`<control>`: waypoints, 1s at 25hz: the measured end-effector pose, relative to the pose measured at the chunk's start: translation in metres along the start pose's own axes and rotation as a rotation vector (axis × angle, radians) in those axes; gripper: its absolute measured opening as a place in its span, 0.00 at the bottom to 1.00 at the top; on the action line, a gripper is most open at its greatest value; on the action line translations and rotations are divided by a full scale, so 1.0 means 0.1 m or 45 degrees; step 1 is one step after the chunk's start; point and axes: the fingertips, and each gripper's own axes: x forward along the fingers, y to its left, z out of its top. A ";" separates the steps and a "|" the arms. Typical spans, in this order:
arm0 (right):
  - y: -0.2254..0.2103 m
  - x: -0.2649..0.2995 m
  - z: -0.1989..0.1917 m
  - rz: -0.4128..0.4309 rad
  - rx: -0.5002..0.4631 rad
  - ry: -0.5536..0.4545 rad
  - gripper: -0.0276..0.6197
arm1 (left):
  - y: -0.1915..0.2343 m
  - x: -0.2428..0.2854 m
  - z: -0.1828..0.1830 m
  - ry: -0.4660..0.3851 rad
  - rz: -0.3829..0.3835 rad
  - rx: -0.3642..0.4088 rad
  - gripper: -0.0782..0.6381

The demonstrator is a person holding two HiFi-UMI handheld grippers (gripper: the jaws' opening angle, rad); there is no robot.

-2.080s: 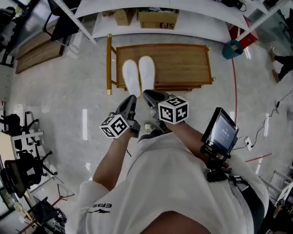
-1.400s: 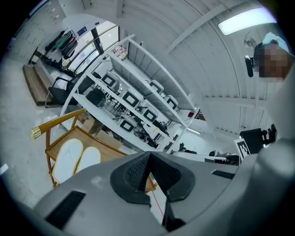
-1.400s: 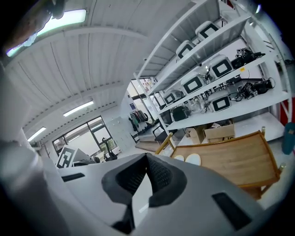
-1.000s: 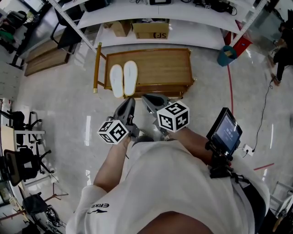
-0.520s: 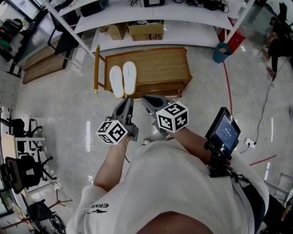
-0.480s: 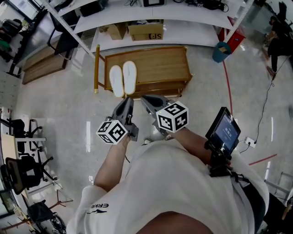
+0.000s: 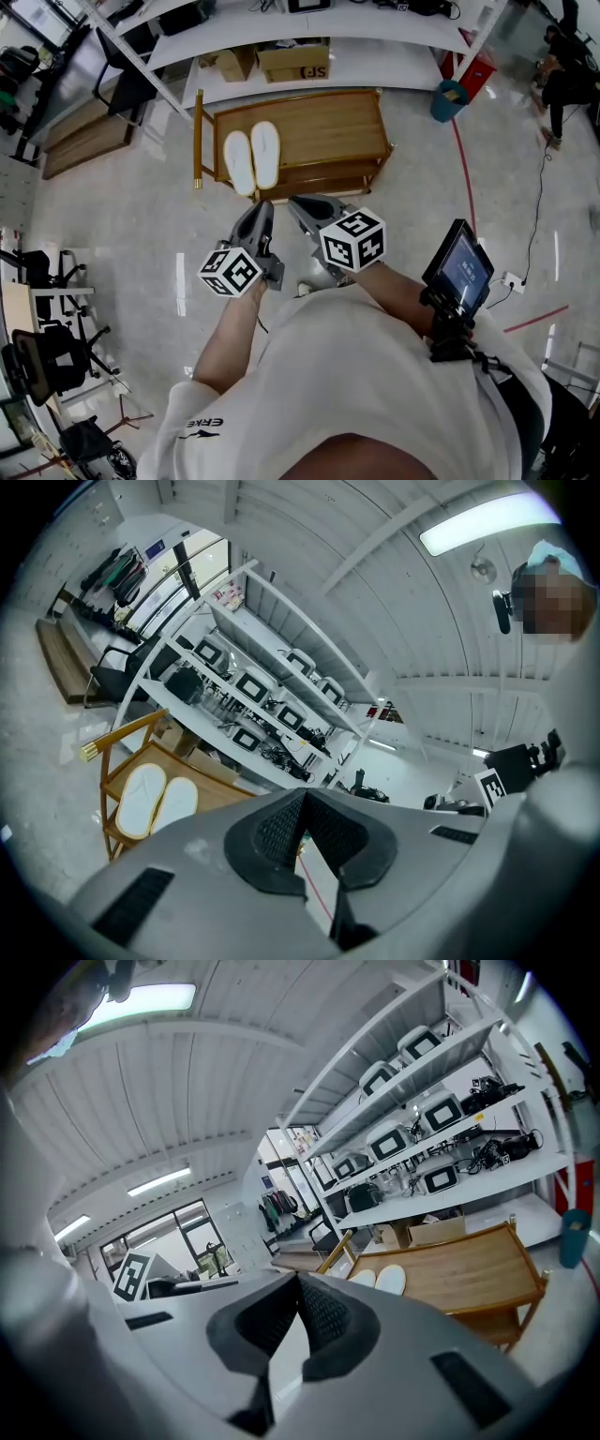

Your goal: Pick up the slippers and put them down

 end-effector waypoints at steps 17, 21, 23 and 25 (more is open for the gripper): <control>0.05 -0.02 -0.10 -0.030 0.000 0.010 0.05 | 0.03 -0.07 -0.07 0.020 -0.012 -0.018 0.12; 0.04 -0.02 -0.10 -0.036 0.002 0.009 0.05 | 0.03 -0.05 -0.07 0.028 -0.020 -0.015 0.12; 0.04 -0.03 -0.11 -0.038 0.003 0.011 0.05 | 0.02 -0.05 -0.07 0.029 -0.021 -0.016 0.12; 0.04 -0.04 -0.11 -0.041 0.004 0.011 0.05 | 0.01 -0.05 -0.07 0.031 -0.022 -0.016 0.12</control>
